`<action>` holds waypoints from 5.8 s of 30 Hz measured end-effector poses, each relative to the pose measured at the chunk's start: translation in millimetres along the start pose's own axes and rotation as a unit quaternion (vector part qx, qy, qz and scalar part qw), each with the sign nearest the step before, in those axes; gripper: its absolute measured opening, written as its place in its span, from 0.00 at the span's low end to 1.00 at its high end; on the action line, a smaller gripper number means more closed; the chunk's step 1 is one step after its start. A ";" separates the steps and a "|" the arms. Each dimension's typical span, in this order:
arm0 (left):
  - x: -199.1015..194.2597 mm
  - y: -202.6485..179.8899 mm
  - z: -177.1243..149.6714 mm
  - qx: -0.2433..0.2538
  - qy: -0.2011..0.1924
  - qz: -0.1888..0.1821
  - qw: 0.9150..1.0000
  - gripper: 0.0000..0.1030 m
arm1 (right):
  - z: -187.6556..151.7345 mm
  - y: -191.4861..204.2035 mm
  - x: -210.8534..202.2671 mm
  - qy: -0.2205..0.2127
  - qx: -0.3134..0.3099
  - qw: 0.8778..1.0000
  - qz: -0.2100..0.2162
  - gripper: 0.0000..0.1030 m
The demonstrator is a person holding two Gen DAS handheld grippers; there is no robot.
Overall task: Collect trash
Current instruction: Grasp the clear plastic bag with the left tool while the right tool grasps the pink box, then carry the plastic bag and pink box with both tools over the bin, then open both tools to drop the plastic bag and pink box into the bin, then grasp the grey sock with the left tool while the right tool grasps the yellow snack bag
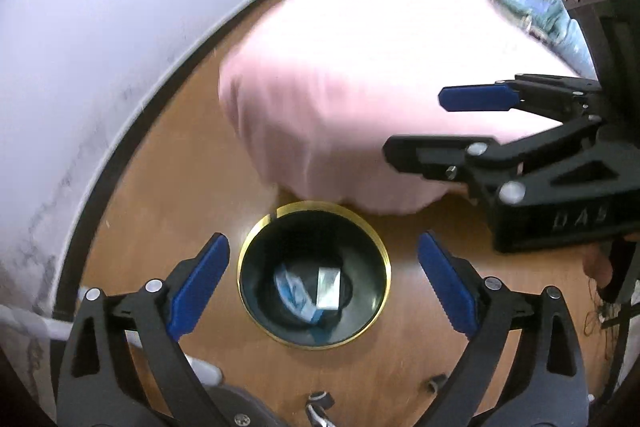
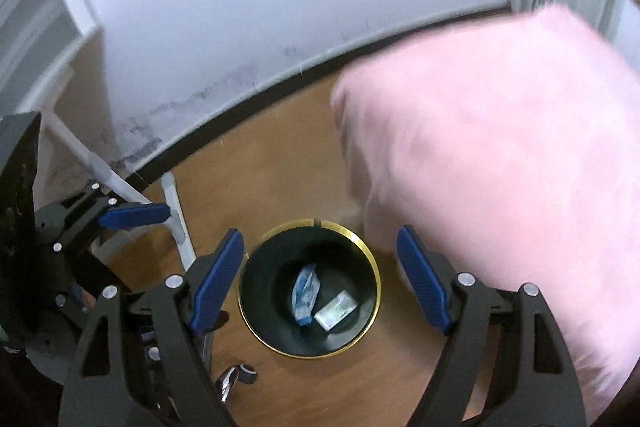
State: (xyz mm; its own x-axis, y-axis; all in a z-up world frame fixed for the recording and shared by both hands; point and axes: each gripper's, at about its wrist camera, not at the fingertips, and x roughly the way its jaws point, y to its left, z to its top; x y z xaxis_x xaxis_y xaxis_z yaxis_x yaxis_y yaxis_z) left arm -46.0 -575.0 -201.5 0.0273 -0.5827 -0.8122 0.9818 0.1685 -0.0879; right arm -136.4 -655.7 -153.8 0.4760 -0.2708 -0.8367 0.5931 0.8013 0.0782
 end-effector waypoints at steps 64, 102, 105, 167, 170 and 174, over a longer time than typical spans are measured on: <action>-540.8 240.1 -311.0 -0.302 -0.128 0.341 0.881 0.29 | 40.0 529.3 -90.8 -0.037 -0.299 0.919 0.255 0.50; 22.6 79.0 -17.2 -0.098 0.012 0.026 0.995 0.29 | -50.7 -14.2 72.8 0.038 0.081 0.996 -0.028 0.50; 69.8 76.9 -32.8 -0.108 0.048 0.023 0.993 0.29 | -70.9 -19.0 111.5 0.071 0.091 0.993 -0.026 0.50; -252.3 77.9 -41.3 -0.054 -0.113 0.111 0.986 0.91 | 47.5 104.1 -80.6 -0.063 -0.060 0.996 -0.001 0.85; -314.2 128.4 -85.5 -0.103 -0.120 0.180 0.971 0.91 | 69.0 182.6 -92.2 -0.081 -0.107 0.988 0.074 0.85; -384.3 192.2 -156.3 -0.175 -0.111 0.277 0.938 0.91 | 85.0 291.2 -98.1 -0.091 -0.173 0.968 0.158 0.85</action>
State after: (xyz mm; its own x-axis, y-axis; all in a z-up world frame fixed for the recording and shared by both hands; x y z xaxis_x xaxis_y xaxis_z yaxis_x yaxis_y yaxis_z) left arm 102.8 -194.5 3.6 0.5922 -0.4732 -0.6523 0.6845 0.7225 0.0973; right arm 44.8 -441.1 -2.9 0.7238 -0.0483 -0.6883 0.1622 0.9815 0.1018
